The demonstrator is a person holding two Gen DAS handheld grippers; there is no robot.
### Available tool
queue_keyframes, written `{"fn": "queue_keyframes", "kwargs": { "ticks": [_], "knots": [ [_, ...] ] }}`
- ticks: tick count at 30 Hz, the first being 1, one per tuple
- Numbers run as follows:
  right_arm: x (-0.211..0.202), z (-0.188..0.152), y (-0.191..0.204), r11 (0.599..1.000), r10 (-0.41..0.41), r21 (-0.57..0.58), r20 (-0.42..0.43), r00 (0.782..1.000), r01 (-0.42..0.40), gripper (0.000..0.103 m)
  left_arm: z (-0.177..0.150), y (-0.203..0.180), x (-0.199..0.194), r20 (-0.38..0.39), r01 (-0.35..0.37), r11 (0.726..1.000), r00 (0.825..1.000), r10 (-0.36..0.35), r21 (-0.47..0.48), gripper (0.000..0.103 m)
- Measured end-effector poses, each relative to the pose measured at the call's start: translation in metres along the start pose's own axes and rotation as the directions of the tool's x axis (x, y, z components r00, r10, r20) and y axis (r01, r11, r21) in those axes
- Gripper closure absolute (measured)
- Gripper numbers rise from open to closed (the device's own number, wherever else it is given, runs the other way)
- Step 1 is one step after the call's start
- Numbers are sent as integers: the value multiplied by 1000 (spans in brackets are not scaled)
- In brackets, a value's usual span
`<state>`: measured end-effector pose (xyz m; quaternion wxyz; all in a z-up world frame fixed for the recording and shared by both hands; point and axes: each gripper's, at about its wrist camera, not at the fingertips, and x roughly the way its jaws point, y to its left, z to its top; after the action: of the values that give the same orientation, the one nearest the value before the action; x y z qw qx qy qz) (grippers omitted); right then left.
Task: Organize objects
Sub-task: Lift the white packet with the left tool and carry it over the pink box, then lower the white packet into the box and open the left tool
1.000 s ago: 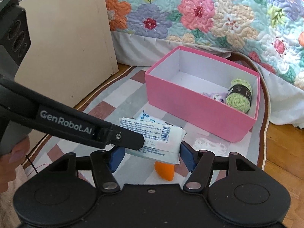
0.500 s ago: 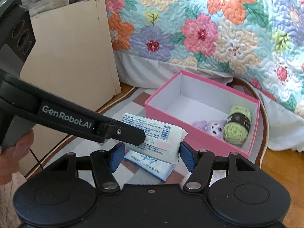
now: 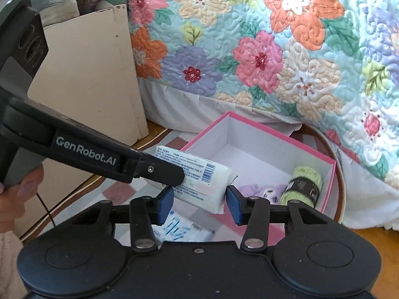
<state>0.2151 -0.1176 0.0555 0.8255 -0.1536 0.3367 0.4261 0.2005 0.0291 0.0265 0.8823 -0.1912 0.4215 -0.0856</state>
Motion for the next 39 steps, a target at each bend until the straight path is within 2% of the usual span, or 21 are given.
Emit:
{"fn": "queue_keyframes", "kwargs": {
  "ticks": [5, 11, 18, 24, 30, 35, 39],
  "knots": [
    [29, 18, -34, 994, 57, 97, -16, 998, -55, 53, 30, 9, 25, -3, -26, 1000, 1000, 26, 3, 72],
    [83, 27, -73, 965, 140, 231, -51, 989, -125, 58, 65, 21, 74, -87, -103, 995, 991, 104, 16, 72],
    [149, 17, -98, 933, 199, 332, -147, 969, -141, 64, 73, 39, 144, -229, -205, 979, 952, 203, 16, 73],
    [188, 6, -108, 900, 244, 410, -188, 952, -150, 65, 71, 57, 177, -284, -254, 967, 927, 244, 2, 72],
    [204, 6, -104, 899, 260, 410, -226, 939, -151, 65, 64, 61, 189, -281, -302, 953, 913, 295, 20, 72],
    [211, 3, -106, 897, 244, 425, -240, 940, -124, 66, 61, 64, 200, -281, -308, 951, 911, 301, 17, 73],
    [214, 5, -103, 903, 224, 417, -263, 938, -99, 69, 62, 58, 205, -265, -339, 940, 902, 340, 51, 73]
  ]
}}
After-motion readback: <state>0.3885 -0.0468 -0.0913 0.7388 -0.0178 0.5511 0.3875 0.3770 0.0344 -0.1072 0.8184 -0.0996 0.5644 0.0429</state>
